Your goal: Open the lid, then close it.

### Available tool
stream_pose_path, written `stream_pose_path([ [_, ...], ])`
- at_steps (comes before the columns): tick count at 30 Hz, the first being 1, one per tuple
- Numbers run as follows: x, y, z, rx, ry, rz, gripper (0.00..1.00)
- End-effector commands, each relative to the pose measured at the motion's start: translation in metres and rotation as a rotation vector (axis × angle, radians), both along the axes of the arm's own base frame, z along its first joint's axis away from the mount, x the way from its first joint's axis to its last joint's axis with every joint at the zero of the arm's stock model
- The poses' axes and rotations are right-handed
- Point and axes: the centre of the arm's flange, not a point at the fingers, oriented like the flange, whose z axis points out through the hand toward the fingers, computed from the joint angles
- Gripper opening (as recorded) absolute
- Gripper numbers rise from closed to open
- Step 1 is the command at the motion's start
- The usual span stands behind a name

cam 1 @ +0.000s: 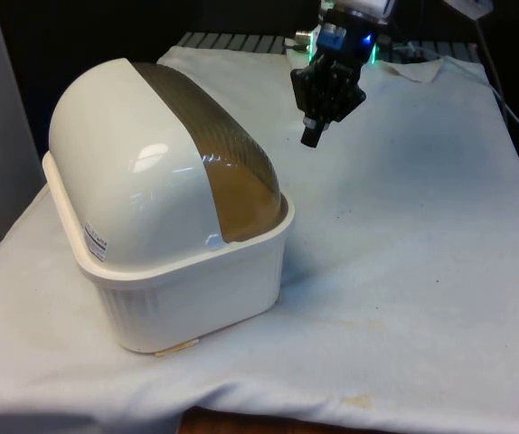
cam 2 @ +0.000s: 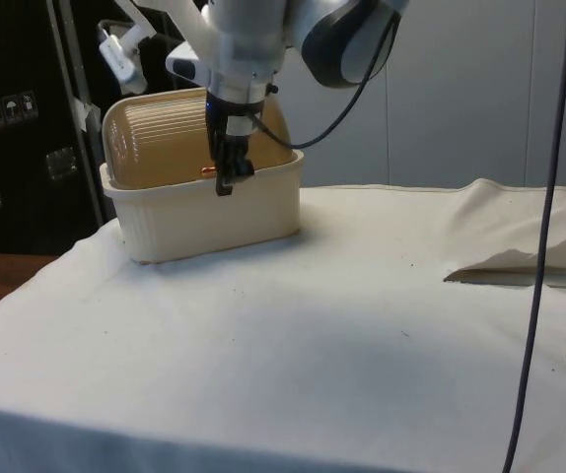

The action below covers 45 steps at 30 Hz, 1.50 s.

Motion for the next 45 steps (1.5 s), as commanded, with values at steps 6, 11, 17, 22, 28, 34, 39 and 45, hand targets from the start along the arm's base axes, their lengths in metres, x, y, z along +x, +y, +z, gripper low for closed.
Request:
stream_pose_path([
  [6, 0.005, 0.003, 0.005, -0.051, -0.01, -0.002, 0.0],
  [11, 0.004, 0.01, 0.005, -0.084, -0.026, 0.0, 0.0],
  [17, 0.003, 0.016, 0.004, -0.115, -0.043, 0.0, 0.0],
  [22, -0.002, 0.023, -0.002, -0.131, -0.047, 0.0, 0.0],
  [28, -0.004, 0.035, -0.001, -0.182, -0.091, -0.001, 0.0],
  [34, -0.008, 0.043, -0.004, -0.219, -0.117, -0.005, 0.0],
  [39, -0.011, 0.049, -0.008, -0.248, -0.139, -0.012, 0.0],
  [45, -0.013, 0.053, -0.014, -0.281, -0.164, -0.026, 0.0],
])
